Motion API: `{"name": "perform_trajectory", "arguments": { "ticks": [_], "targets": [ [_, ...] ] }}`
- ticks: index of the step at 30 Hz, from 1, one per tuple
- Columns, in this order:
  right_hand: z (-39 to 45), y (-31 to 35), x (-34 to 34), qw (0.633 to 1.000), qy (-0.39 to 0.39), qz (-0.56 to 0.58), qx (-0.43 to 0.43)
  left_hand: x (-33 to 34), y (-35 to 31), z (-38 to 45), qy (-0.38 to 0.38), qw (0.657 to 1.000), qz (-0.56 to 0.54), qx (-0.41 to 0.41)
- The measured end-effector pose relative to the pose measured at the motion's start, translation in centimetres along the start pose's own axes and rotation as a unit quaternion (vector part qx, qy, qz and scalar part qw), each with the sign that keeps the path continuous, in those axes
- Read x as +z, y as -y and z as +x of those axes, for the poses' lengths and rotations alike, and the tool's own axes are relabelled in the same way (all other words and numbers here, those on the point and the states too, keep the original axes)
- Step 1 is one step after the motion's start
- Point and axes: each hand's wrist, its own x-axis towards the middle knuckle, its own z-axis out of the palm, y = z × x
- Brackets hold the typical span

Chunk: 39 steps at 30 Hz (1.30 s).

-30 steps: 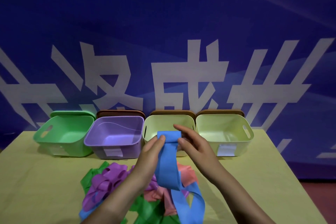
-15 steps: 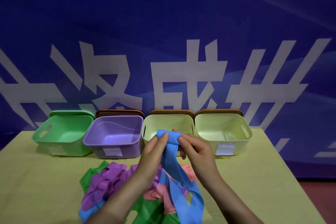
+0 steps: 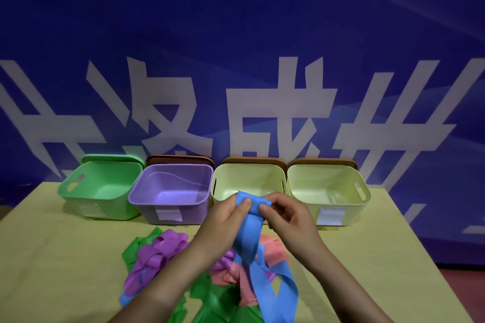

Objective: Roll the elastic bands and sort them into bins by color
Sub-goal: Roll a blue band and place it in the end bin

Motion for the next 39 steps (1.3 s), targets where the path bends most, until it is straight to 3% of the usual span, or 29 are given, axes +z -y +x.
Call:
{"name": "perform_trajectory", "arguments": {
  "ticks": [6, 11, 16, 20, 22, 24, 26, 30, 35, 37, 39],
  "targets": [
    [0.1, 0.0, 0.6, 0.99, -0.038, -0.116, -0.067, 0.5, -0.6, -0.1, -0.026, 0.993, -0.116, -0.019],
    [1.2, 0.0, 0.8, 0.97, -0.062, -0.203, -0.117, 1.2, -0.6, -0.4, -0.07, 0.938, -0.294, -0.166],
    [1.2, -0.6, -0.3, 0.908, -0.031, -0.356, -0.216, 1.5, -0.4, -0.2, -0.143, 0.946, -0.203, -0.207],
    [1.3, -0.9, -0.6, 0.848, 0.008, -0.447, -0.287, 1.6, -0.4, -0.3, -0.144, 0.949, -0.178, -0.218],
    [1.5, -0.8, -1.0, 0.836, 0.041, -0.456, -0.303, 1.5, -0.1, -0.4, -0.133, 0.943, -0.206, -0.225],
    [1.6, -0.9, -1.4, 0.861, 0.062, -0.419, -0.281, 1.5, -0.1, -0.4, -0.12, 0.934, -0.249, -0.229],
    [1.4, -1.0, -1.6, 0.912, 0.076, -0.337, -0.22, 1.6, 0.0, -0.4, -0.115, 0.934, -0.262, -0.212],
    [0.7, -0.5, -0.8, 0.991, 0.049, -0.122, -0.04, 1.3, -0.2, -0.3, -0.114, 0.967, -0.165, -0.156],
    [0.9, -0.3, -0.2, 0.998, 0.023, -0.026, 0.058, 1.1, -0.4, -0.6, -0.099, 0.988, -0.067, -0.096],
    [0.9, -0.1, -0.2, 0.998, 0.012, 0.009, 0.066, 1.1, -0.4, -0.9, -0.1, 0.984, -0.108, -0.1],
    [0.9, 0.0, -0.3, 0.997, 0.003, 0.021, 0.068, 1.1, -0.3, -1.0, -0.073, 0.964, -0.205, -0.154]
  ]
}}
